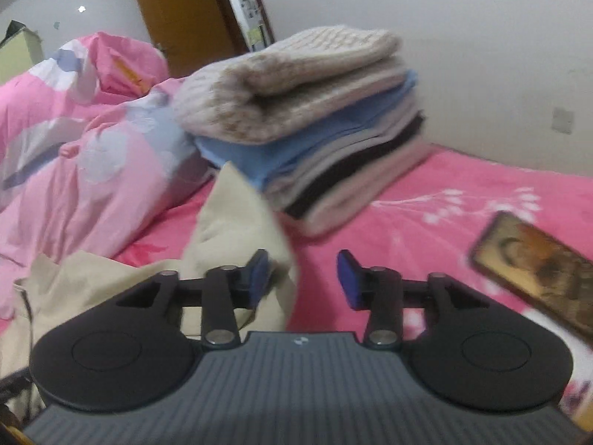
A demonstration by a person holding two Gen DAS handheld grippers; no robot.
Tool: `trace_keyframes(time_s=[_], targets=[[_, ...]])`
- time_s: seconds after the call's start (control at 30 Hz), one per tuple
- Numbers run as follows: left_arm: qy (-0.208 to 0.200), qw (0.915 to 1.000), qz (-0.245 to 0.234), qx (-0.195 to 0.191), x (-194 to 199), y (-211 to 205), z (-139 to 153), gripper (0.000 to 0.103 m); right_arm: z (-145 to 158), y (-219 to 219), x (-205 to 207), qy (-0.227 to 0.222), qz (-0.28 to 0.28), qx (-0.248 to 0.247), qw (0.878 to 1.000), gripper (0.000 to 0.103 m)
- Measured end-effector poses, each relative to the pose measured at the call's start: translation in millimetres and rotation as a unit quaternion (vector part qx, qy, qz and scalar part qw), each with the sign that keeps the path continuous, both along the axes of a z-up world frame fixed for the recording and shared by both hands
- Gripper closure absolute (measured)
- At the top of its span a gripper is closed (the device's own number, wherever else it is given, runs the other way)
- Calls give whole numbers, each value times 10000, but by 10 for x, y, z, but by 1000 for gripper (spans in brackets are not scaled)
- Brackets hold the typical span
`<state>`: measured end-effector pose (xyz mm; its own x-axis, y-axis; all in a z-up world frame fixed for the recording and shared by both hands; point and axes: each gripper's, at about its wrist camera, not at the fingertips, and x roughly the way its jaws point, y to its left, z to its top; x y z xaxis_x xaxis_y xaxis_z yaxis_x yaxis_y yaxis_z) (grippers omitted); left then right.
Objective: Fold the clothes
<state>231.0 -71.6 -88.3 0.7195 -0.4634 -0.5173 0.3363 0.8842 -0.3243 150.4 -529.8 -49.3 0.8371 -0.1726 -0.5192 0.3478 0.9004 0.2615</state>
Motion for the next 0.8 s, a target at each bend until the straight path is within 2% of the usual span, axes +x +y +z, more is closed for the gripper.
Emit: trace_keyframes(time_s=[0.07,0.17,0.23,0.33,0.4,0.5,0.57,0.6,0.67,0.7,0.77,0.8], targets=[[-1,10000,-1,2,0,-2,0,43,75,85,-66,-95,33,-291,9995,55],[-1,10000,-5,4,1,-3,0,43,129,391,-16,-102,622,-811,9947,47],[1,10000,-4,-2,2,-2,0,43,73,714,126,97,1146,-1347,9842,43],[4,10000,-4,-14,1,0,-1,43,-72,1144,405,470,1772,-2083,9607,33],[6,10000,-5,-29,1,2,-3,43,-220,1288,616,828,1797,-2523,9472,28],[12,10000,-8,-59,1,8,-5,43,-471,1365,942,1337,1757,-2881,9318,21],[19,10000,-8,-82,6,13,-7,43,-586,1326,1024,1402,1727,-2856,9322,21],[21,10000,-9,-90,7,15,-8,43,-580,1263,1027,1358,1673,-2654,9397,23],[23,9999,-11,-102,9,17,-8,43,-503,1111,983,1262,1380,-2216,9570,58],[25,9999,-11,-105,10,18,-7,43,-455,1035,953,1202,1214,-2020,9644,65],[30,9999,-14,-113,18,21,-6,43,-332,930,861,1076,1017,-1785,9727,98],[33,9999,-15,-115,18,24,-5,43,-252,920,815,985,1010,-1765,9741,98]])
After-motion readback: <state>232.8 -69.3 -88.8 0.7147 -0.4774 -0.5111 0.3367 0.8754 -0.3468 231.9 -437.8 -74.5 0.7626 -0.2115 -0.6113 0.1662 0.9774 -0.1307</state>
